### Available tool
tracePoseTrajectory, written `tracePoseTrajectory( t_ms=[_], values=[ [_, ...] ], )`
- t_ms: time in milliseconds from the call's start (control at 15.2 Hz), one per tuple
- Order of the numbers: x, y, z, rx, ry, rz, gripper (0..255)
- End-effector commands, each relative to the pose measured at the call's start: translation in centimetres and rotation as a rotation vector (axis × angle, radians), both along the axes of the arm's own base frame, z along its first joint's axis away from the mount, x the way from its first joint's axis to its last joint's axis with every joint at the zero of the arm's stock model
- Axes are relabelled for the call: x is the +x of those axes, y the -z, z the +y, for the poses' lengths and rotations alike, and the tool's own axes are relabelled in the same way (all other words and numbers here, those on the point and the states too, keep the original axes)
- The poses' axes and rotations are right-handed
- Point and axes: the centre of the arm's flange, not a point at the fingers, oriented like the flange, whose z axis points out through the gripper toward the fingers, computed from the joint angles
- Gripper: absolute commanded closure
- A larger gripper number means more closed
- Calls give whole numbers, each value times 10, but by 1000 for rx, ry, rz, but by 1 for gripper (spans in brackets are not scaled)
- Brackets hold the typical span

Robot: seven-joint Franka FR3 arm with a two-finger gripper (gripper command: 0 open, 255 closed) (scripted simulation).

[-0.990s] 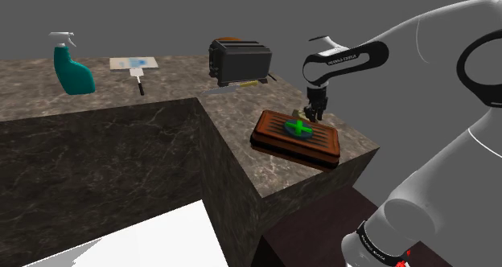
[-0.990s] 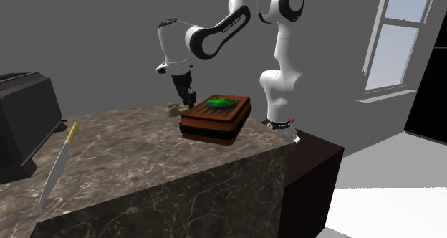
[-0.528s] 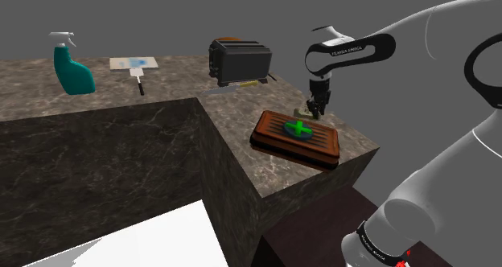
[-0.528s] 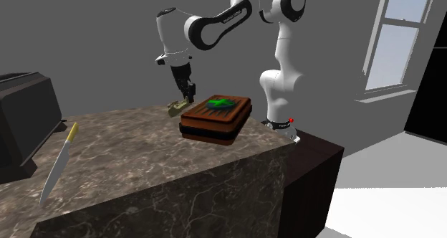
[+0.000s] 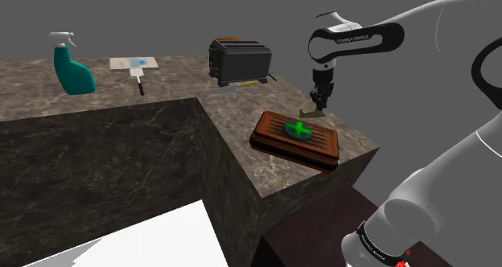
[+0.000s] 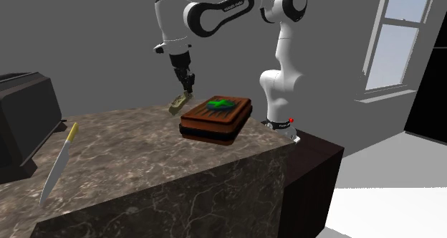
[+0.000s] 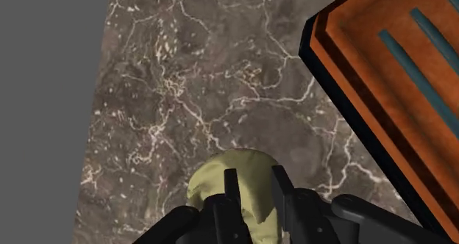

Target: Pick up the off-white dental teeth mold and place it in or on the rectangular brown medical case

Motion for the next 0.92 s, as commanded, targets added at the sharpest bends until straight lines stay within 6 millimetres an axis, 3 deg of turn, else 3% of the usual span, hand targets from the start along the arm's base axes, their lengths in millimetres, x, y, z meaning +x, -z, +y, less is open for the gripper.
tracePoseTrajectory(
  t_ms=[0,264,330,396,858],
  values=[
    [-1,-11,0,0,0,0,255],
    [-1,-32,0,0,0,0,255],
    [0,-25,0,0,0,0,255],
    [0,-25,0,0,0,0,0],
    [32,48,-12,133,-133,-89,0]
  ],
)
